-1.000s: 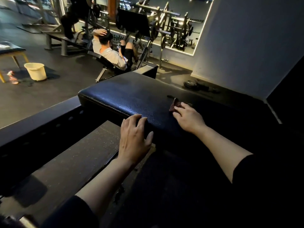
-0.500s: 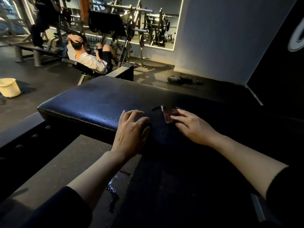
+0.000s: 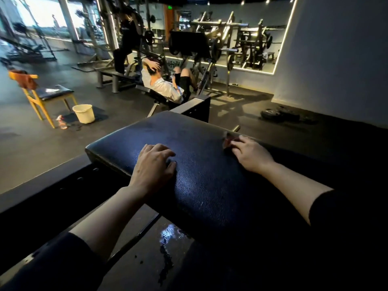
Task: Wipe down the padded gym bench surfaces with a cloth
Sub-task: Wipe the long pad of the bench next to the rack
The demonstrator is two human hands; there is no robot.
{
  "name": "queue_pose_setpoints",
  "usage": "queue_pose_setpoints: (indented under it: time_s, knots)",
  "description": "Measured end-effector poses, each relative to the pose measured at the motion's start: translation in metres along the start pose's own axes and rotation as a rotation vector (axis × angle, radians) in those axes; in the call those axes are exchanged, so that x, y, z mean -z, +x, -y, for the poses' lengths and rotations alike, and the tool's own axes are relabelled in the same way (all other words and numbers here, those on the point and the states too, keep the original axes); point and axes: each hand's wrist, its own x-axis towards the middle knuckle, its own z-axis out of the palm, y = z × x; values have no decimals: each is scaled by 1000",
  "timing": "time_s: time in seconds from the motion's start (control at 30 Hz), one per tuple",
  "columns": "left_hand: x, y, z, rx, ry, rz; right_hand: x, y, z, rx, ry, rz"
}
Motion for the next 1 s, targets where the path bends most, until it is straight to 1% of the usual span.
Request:
queue_pose_setpoints:
  time_s: [0.03,0.07,0.1,0.2,0.27,0.3,0.33,0.4,0.5,0.53,0.57,0.6,0.7,0.73,0.8,0.87,0.9,1.0]
  knots:
    - [1,2,4,25,15,5,0,14,-2,-64,-14,-5]
    - [1,5,7,50,29,11,-2,25,7,-60,-36,-4]
    - [1,9,10,76,41,22,-7,33,23,-6,-44,15]
    - [1,20,14,134,70,35,-34,39,84,301,20,66]
    - [1,26,17,152,85,24,-46,32,107,500,42,90]
    - [1,28,19,157,94,23,-48,34,106,562,61,99]
    - [2,29,24,166,103,19,-45,41,100,576,88,95]
    - [4,28,35,192,118,13,-41,75,73,496,61,72]
    - [7,24,56,255,132,4,-39,140,36,152,-7,11]
    - [7,22,61,282,138,7,-41,155,38,101,-12,14]
    - [7,22,65,298,140,17,-46,163,51,102,-7,27]
    - [6,22,68,305,142,31,-52,166,71,151,10,42]
    - [2,29,70,303,138,52,-69,142,140,461,52,107]
    - [0,32,69,298,134,56,-72,130,153,538,63,123]
    - [-2,36,68,295,132,68,-72,121,151,630,98,131]
    - [-4,35,70,288,145,77,-70,139,130,617,97,127]
    - [-5,33,70,286,154,89,-68,153,118,562,73,106]
    - [-7,30,72,298,144,135,-65,200,94,263,10,33]
